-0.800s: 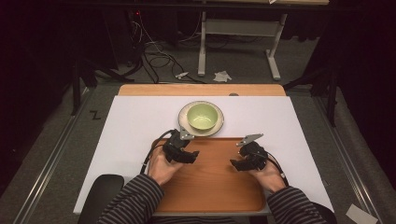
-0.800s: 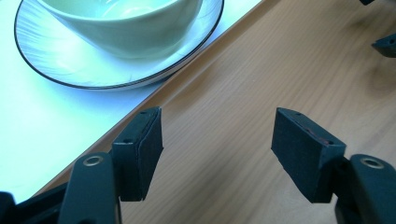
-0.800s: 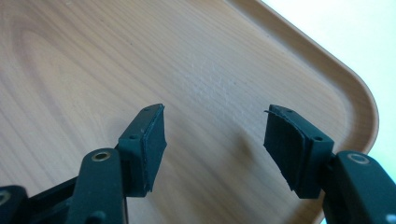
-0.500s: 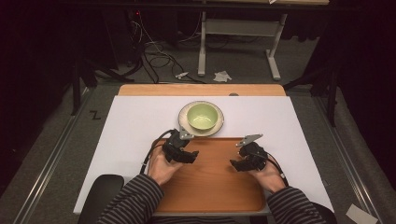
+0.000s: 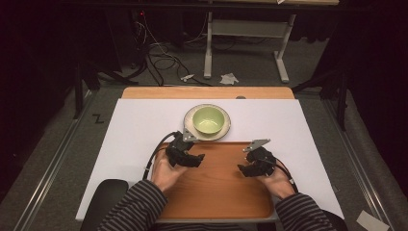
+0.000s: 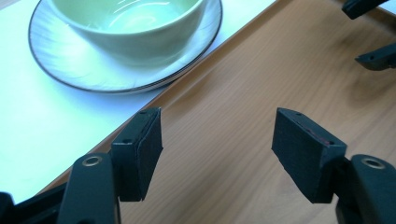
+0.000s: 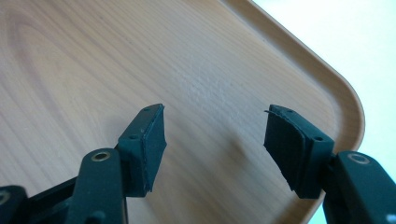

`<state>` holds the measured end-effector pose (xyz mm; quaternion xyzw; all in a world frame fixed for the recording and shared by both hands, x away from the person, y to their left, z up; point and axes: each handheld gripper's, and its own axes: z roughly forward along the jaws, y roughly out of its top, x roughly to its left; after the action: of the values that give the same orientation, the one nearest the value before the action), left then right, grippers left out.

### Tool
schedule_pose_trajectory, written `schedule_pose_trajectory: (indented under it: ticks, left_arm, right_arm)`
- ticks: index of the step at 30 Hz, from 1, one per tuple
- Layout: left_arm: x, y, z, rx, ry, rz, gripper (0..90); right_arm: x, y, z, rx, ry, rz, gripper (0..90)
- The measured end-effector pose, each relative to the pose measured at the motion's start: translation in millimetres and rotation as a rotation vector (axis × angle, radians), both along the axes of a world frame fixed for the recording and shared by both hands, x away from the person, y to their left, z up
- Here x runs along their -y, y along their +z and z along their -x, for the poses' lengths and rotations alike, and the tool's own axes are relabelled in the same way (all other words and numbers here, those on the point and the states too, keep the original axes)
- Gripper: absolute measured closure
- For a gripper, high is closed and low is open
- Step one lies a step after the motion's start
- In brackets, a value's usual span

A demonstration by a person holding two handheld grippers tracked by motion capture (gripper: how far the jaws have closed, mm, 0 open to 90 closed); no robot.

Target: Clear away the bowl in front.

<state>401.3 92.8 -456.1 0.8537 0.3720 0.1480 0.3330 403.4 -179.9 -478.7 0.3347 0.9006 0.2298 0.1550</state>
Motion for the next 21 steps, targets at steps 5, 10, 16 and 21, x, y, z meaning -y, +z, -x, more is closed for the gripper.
schedule_pose_trajectory:
  ticks: [5,10,16,21]
  left_arm:
    - [-2.0,4.4,-6.3,-0.035,0.015,0.02,34.0]
    - [-8.3,10.7,-13.8,-0.077,0.041,0.074,35.1]
    - [-8.0,20.2,-22.4,-0.086,0.054,0.058,35.4]
    - [-6.9,29.6,-31.6,-0.112,0.052,0.049,37.7]
  right_arm:
    - [2.3,-2.5,-3.3,-0.016,0.002,-0.01,39.7]
    - [1.7,-0.4,0.1,0.0,0.014,0.0,39.6]
    - [3.3,-0.5,1.8,0.002,0.018,0.004,39.6]
    - [6.0,1.8,0.9,0.007,0.011,-0.003,39.8]
